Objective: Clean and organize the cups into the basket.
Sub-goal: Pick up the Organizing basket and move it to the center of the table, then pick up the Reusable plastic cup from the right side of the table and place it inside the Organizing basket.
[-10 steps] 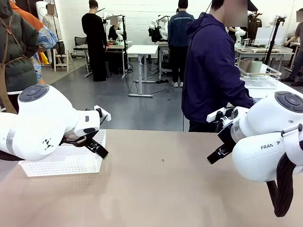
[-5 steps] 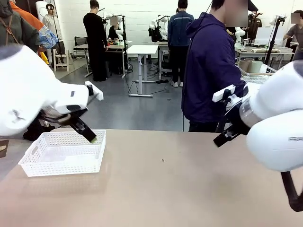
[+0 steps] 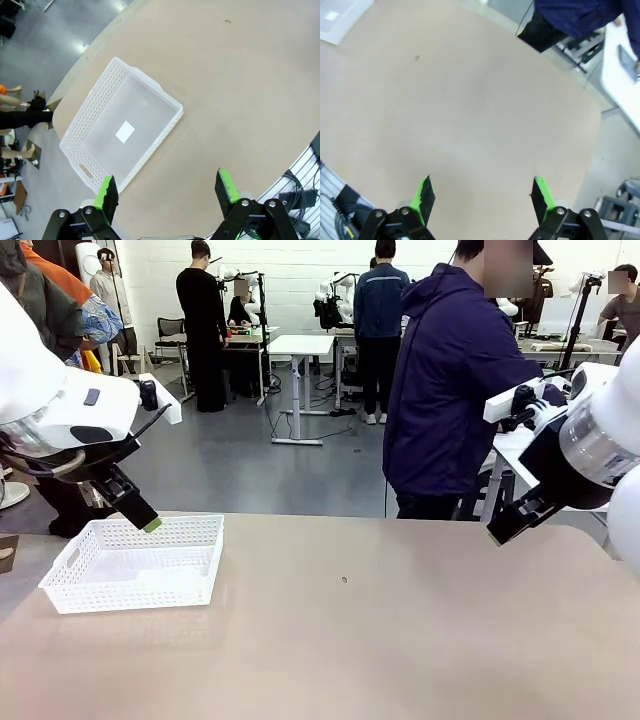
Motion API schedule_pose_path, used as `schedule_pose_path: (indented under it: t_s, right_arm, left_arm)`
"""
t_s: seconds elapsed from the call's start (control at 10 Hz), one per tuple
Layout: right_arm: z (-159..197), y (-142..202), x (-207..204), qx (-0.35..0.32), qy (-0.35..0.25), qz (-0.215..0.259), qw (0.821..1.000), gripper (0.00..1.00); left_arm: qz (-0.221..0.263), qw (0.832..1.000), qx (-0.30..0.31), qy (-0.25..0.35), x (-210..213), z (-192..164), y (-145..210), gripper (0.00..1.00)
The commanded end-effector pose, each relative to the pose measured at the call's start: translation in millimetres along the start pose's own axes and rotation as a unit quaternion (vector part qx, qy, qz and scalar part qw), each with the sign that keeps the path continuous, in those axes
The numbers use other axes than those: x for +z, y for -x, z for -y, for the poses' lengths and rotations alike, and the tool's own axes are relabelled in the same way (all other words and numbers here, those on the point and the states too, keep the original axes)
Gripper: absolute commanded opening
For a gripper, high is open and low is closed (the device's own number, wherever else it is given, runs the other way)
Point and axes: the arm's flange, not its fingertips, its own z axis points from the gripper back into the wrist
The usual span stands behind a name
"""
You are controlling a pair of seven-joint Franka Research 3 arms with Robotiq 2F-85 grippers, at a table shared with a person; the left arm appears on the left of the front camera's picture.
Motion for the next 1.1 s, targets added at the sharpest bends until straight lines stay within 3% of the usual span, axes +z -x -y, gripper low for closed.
schedule_pose_path:
  t_s: [0.0,0.2,0.3,0.4,0.5,0.6,0.7,0.8,1.0]
  right_arm:
    - [7,-9,-31,0.0,-0.002,0.003,1.0,1.0]
    - [1,-3,-12,-0.001,-0.004,-0.001,1.0,1.0]
    - [23,-6,-13,-0.017,-0.162,0.009,0.987,1.0]
    - [49,1,-15,-0.043,-0.302,0.014,0.952,1.0]
    - [80,12,-19,-0.085,-0.423,0.025,0.902,1.0]
    - [115,25,-22,-0.118,-0.53,0.051,0.838,1.0]
    - [141,38,-25,-0.144,-0.582,0.074,0.797,1.0]
    - [168,52,-34,-0.174,-0.616,0.088,0.763,1.0]
    - [221,86,-58,-0.238,-0.643,0.109,0.72,1.0]
  left_arm:
    - [0.005,1.0,0.005,0.004,-18,-6,-6,1.0]
    - [-0.001,1.0,0.001,0.003,-8,-2,-2,1.0]
    - [0.055,0.975,0.069,0.203,-8,-26,-4,1.0]
    - [0.072,0.92,0.205,0.325,-11,-55,5,1.0]
    - [0.073,0.853,0.242,0.456,-16,-74,13,1.0]
    - [0.081,0.807,0.268,0.52,-19,-89,20,1.0]
    - [0.087,0.774,0.29,0.556,-17,-106,30,1.0]
    - [0.093,0.751,0.319,0.57,-20,-123,42,1.0]
    - [0.118,0.738,0.378,0.547,-29,-159,75,1.0]
